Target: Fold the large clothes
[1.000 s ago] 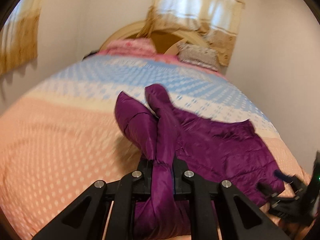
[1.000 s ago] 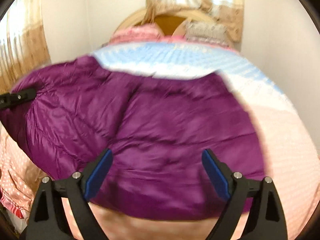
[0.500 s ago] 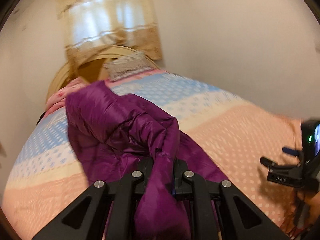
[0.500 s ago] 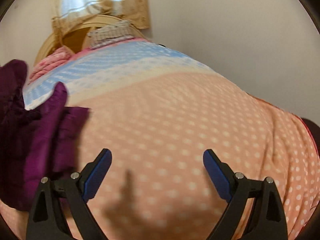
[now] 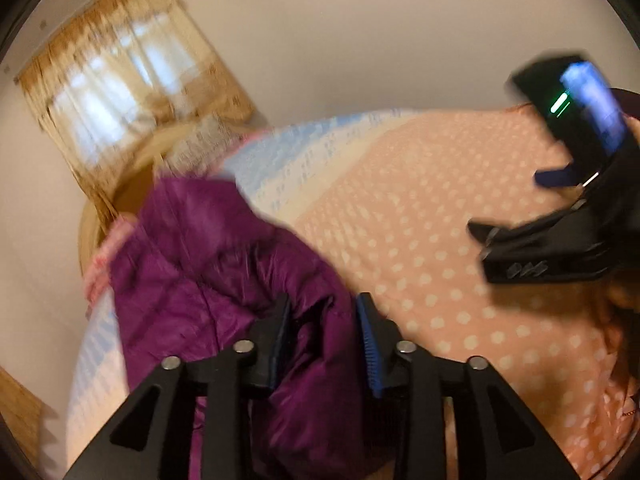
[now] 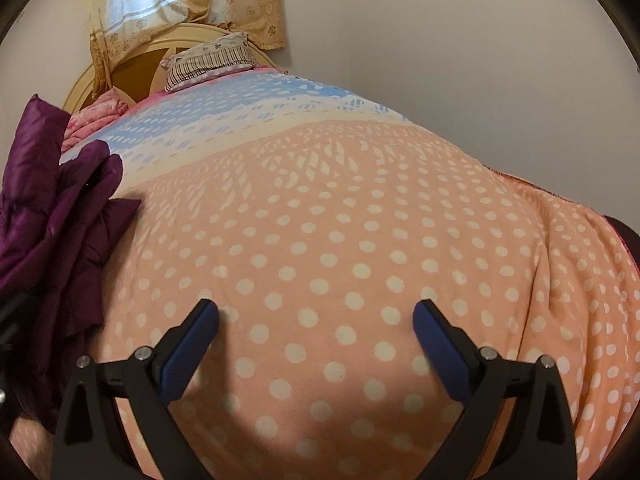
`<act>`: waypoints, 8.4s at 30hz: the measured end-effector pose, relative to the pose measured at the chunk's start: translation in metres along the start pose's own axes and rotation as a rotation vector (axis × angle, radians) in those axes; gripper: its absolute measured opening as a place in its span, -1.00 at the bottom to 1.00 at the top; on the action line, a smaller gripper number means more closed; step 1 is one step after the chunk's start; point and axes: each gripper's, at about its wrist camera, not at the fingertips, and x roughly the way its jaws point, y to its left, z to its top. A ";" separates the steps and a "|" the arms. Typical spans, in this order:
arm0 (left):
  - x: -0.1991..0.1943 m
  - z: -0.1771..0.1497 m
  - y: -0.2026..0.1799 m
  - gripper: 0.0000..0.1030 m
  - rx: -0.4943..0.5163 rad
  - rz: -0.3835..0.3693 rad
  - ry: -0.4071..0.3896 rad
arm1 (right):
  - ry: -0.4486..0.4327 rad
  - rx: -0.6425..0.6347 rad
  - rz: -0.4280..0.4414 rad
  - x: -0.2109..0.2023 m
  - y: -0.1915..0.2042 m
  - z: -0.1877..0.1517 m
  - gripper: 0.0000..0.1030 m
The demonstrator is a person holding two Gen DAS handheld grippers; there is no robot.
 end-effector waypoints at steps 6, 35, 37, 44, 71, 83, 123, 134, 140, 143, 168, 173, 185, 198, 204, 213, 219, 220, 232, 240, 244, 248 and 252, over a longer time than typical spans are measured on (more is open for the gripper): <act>-0.060 0.010 0.016 0.61 -0.040 -0.035 -0.127 | 0.019 0.022 0.012 -0.005 -0.003 0.004 0.82; 0.099 -0.074 0.268 0.61 -0.944 0.212 0.218 | 0.009 -0.127 0.159 0.032 0.220 0.101 -0.22; 0.113 -0.070 0.257 0.61 -0.924 0.187 0.229 | 0.030 -0.103 0.157 0.041 0.206 0.094 -0.22; 0.135 -0.060 0.223 0.71 -0.826 0.200 0.237 | 0.036 -0.064 0.175 0.051 0.189 0.079 -0.22; 0.170 -0.083 0.214 0.95 -0.875 0.129 0.340 | 0.078 -0.043 0.187 0.079 0.182 0.067 -0.19; 0.172 -0.086 0.214 0.96 -0.877 0.126 0.345 | 0.094 -0.064 0.169 0.084 0.186 0.067 -0.17; 0.175 -0.093 0.216 0.98 -0.899 0.107 0.344 | 0.096 -0.084 0.147 0.093 0.188 0.067 -0.14; 0.172 -0.098 0.223 0.98 -0.967 0.002 0.364 | 0.096 -0.076 0.156 0.093 0.187 0.066 -0.13; 0.122 -0.110 0.216 0.98 -0.999 0.005 0.304 | 0.094 -0.067 0.162 0.093 0.187 0.065 -0.12; 0.135 -0.118 0.212 0.98 -1.006 -0.031 0.322 | 0.093 -0.066 0.161 0.092 0.187 0.065 -0.11; 0.095 -0.132 0.192 0.98 -0.767 -0.072 0.251 | 0.141 -0.037 0.367 0.070 0.162 0.040 0.19; 0.096 -0.130 0.187 0.93 -0.779 -0.118 0.234 | 0.162 -0.034 0.423 0.075 0.161 0.039 0.05; 0.062 -0.102 0.167 -0.31 -0.646 -0.109 0.157 | 0.076 -0.045 0.524 0.054 0.161 0.034 -0.51; 0.006 -0.098 0.189 -0.39 -0.624 -0.029 0.108 | 0.008 -0.054 0.634 0.002 0.177 0.033 -0.56; -0.014 -0.112 0.203 -0.40 -0.653 -0.009 0.092 | -0.002 -0.085 0.664 -0.011 0.200 0.033 -0.56; -0.040 -0.135 0.225 -0.40 -0.702 0.029 0.074 | -0.009 -0.148 0.709 -0.019 0.235 0.037 -0.56; -0.054 -0.148 0.242 -0.40 -0.726 0.062 0.063 | -0.010 -0.183 0.739 -0.025 0.254 0.034 -0.56; -0.055 -0.150 0.243 -0.40 -0.731 0.068 0.063 | -0.008 -0.190 0.745 -0.026 0.257 0.034 -0.56; -0.076 -0.186 0.271 -0.40 -0.774 0.135 0.082 | 0.026 -0.268 0.812 -0.032 0.302 0.022 -0.56; -0.090 -0.212 0.285 -0.40 -0.791 0.191 0.108 | 0.059 -0.328 0.870 -0.034 0.339 0.007 -0.58; -0.094 -0.223 0.292 -0.43 -0.808 0.212 0.127 | 0.070 -0.364 0.895 -0.039 0.357 0.002 -0.58; -0.097 -0.233 0.296 -0.44 -0.819 0.225 0.136 | 0.081 -0.394 0.905 -0.041 0.372 -0.001 -0.58; -0.099 -0.242 0.301 -0.45 -0.836 0.228 0.142 | 0.102 -0.400 0.907 -0.037 0.381 -0.006 -0.58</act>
